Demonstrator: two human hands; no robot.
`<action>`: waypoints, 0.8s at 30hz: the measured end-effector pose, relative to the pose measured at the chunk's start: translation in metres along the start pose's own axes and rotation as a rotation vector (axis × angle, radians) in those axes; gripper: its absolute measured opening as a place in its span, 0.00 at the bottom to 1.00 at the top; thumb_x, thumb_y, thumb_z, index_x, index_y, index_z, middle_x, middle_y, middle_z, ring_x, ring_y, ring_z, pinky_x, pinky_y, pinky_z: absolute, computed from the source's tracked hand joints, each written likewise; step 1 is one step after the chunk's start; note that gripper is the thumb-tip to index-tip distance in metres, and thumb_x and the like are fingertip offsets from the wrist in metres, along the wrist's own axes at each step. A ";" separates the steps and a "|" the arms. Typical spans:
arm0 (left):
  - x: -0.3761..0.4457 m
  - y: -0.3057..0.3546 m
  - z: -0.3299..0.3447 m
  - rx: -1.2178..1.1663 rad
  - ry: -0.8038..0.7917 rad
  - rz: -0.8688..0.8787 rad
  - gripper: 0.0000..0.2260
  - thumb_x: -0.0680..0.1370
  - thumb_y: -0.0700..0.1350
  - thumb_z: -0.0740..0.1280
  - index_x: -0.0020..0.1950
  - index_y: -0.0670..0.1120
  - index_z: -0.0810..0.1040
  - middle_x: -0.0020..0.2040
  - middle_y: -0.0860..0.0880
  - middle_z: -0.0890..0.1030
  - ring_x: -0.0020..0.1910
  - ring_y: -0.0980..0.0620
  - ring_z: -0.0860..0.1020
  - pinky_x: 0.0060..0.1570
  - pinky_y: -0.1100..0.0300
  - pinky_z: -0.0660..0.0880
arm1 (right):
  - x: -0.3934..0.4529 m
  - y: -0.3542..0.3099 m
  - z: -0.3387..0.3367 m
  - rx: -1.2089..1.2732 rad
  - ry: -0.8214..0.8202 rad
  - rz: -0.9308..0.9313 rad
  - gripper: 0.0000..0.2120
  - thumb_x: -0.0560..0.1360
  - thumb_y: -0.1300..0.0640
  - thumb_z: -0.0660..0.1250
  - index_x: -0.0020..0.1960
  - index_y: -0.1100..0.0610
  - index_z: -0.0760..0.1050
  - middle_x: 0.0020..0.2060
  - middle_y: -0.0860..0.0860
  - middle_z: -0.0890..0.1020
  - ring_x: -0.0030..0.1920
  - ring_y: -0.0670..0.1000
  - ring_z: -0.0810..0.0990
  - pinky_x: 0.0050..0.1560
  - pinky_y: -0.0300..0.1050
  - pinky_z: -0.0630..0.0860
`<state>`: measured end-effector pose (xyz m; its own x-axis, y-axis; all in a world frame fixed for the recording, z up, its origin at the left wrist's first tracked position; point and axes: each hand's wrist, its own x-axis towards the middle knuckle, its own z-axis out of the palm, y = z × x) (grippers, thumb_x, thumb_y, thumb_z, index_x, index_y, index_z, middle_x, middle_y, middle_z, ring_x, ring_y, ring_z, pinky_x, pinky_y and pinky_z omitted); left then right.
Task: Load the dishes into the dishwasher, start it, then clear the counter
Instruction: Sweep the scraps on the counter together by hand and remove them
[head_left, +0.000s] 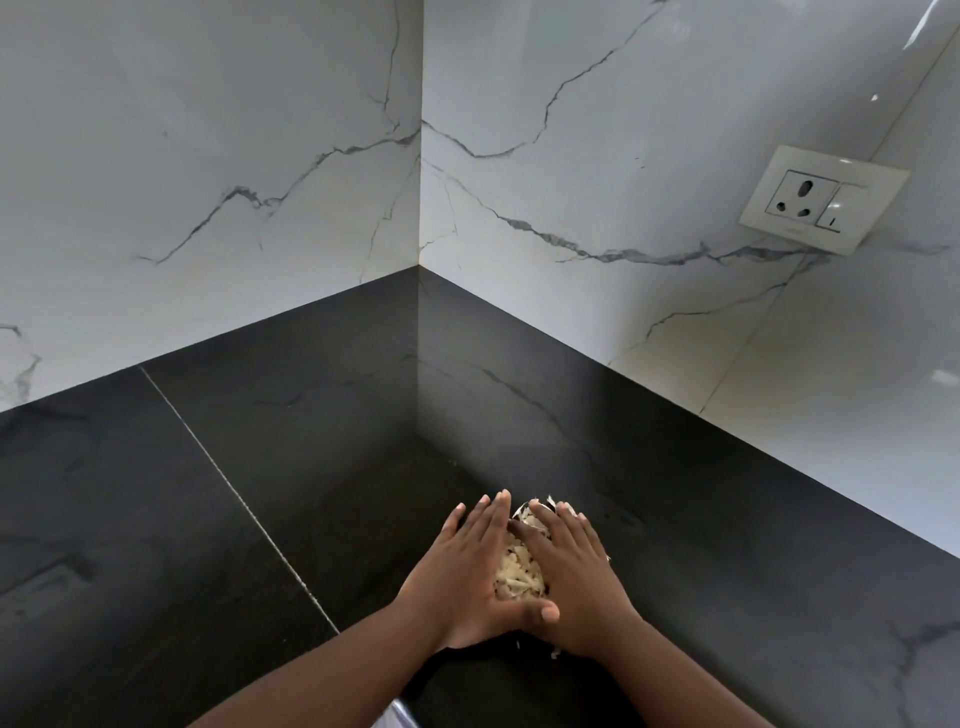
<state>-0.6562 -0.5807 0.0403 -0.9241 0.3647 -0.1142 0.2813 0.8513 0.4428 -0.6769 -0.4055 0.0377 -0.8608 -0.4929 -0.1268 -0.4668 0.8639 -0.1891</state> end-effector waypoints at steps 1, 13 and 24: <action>0.000 0.000 0.000 0.002 0.001 0.004 0.56 0.64 0.80 0.50 0.78 0.46 0.35 0.79 0.53 0.40 0.75 0.60 0.35 0.76 0.54 0.38 | 0.001 -0.001 0.000 0.010 0.002 0.000 0.41 0.70 0.31 0.56 0.78 0.42 0.45 0.78 0.47 0.46 0.76 0.50 0.35 0.72 0.44 0.31; 0.001 -0.007 0.004 -0.034 0.041 0.038 0.53 0.66 0.80 0.50 0.79 0.48 0.41 0.80 0.54 0.45 0.77 0.58 0.39 0.76 0.52 0.39 | 0.006 -0.024 0.001 0.060 0.104 0.023 0.28 0.74 0.36 0.47 0.68 0.45 0.69 0.63 0.45 0.71 0.64 0.49 0.67 0.64 0.44 0.63; 0.001 -0.010 0.005 -0.121 0.094 0.056 0.51 0.68 0.78 0.51 0.79 0.49 0.41 0.80 0.54 0.48 0.77 0.57 0.41 0.76 0.54 0.38 | 0.020 -0.041 -0.020 -0.015 0.046 0.172 0.17 0.81 0.47 0.55 0.65 0.52 0.69 0.57 0.50 0.76 0.53 0.52 0.79 0.49 0.49 0.76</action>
<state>-0.6582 -0.5866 0.0311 -0.9294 0.3689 -0.0053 0.3052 0.7768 0.5508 -0.6792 -0.4491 0.0623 -0.9364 -0.3326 -0.1118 -0.3143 0.9367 -0.1542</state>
